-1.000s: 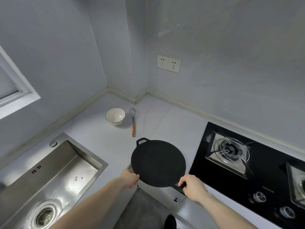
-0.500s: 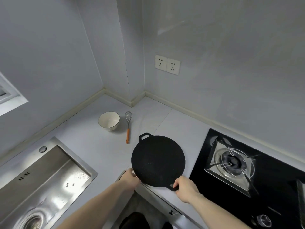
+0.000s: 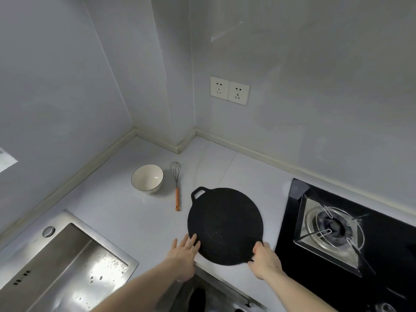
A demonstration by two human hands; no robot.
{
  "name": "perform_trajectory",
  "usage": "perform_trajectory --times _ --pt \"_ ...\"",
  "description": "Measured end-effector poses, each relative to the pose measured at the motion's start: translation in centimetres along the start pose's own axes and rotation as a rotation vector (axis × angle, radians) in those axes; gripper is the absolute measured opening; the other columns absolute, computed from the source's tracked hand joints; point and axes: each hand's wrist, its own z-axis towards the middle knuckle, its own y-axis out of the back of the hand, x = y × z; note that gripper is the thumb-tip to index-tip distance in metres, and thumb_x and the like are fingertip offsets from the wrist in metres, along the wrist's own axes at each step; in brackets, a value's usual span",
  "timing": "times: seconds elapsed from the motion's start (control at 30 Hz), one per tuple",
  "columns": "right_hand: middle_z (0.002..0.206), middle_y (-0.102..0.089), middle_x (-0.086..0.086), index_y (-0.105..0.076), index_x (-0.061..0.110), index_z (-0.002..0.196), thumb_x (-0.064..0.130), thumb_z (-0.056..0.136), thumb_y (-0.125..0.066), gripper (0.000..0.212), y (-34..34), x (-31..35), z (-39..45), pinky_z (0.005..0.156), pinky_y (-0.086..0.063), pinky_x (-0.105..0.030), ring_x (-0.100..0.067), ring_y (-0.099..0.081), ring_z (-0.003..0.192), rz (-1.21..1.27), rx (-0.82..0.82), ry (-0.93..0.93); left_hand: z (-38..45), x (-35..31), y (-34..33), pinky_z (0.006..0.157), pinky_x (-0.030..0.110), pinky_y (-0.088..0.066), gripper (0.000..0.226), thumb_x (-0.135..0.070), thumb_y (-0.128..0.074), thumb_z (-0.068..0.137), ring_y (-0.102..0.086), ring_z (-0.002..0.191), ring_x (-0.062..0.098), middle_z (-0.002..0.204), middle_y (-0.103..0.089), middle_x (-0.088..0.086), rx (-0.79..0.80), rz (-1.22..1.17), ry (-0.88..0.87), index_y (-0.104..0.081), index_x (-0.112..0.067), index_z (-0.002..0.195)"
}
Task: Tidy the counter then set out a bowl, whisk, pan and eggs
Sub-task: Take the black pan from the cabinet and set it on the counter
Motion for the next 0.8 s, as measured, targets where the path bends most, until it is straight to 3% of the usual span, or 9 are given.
perform_trajectory --times 0.07,0.17,0.27,0.43,0.67,0.8 --pt "0.144 -0.037 -0.002 -0.041 0.021 0.142 0.035 0.093 -0.067 0.057 -0.8 0.8 -0.1 0.09 -0.053 -0.029 -0.022 -0.051 0.124 0.019 -0.016 0.006 0.6 0.6 0.6 0.123 0.055 0.01 0.086 -0.019 -0.044 0.093 0.021 0.153 0.027 0.167 0.021 0.001 0.0 0.025 -0.006 0.009 -0.028 0.16" --pt "0.166 -0.004 -0.006 -0.024 0.022 0.158 0.033 0.096 -0.062 0.073 -2.4 2.2 -0.7 0.113 -0.042 -0.035 -0.031 -0.024 0.149 0.044 0.019 0.031 2.0 1.3 1.5 0.122 0.055 0.012 0.09 -0.025 -0.05 0.095 0.022 0.153 0.028 0.166 0.025 0.0 -0.017 0.025 0.004 0.013 -0.03 0.159" --pt "0.169 0.013 -0.001 -0.009 0.028 0.163 0.034 0.098 -0.057 0.081 -3.4 3.5 -0.7 0.123 -0.029 -0.043 -0.043 0.004 0.154 0.014 0.111 0.054 3.4 1.6 2.9 0.121 0.055 0.012 0.092 -0.026 -0.052 0.096 0.023 0.152 0.029 0.165 0.026 0.0 -0.016 0.03 0.014 0.015 -0.029 0.159" --pt "0.168 0.019 -0.001 0.001 0.03 0.163 0.04 0.1 -0.052 0.083 -2.5 4.9 1.8 0.126 -0.013 -0.05 -0.052 0.01 0.151 -0.029 0.204 0.013 5.7 2.2 5.5 0.122 0.055 0.008 0.087 -0.029 -0.049 0.099 0.021 0.153 0.031 0.166 0.025 0.001 -0.004 0.025 0.014 0.013 -0.029 0.159" --pt "0.167 0.023 0.002 0.005 0.031 0.162 0.03 0.097 -0.053 0.087 0.1 6.9 6.6 0.124 -0.021 -0.051 -0.052 0.011 0.151 -0.056 0.226 -0.012 8.9 3.4 9.0 0.125 0.053 0.0 0.085 -0.028 -0.044 0.097 0.016 0.154 0.033 0.167 0.022 0.005 -0.005 0.097 0.038 0.014 -0.02 0.159" --pt "0.167 0.025 0.004 0.006 0.033 0.162 0.021 0.094 -0.051 0.089 1.8 8.4 9.4 0.122 -0.023 -0.051 -0.051 0.011 0.151 -0.069 0.252 -0.024 11.0 4.0 10.5 0.116 0.068 0.011 0.089 -0.026 -0.044 0.091 0.012 0.154 0.035 0.167 0.019 0.008 -0.007 0.202 0.088 0.013 -0.02 0.159"
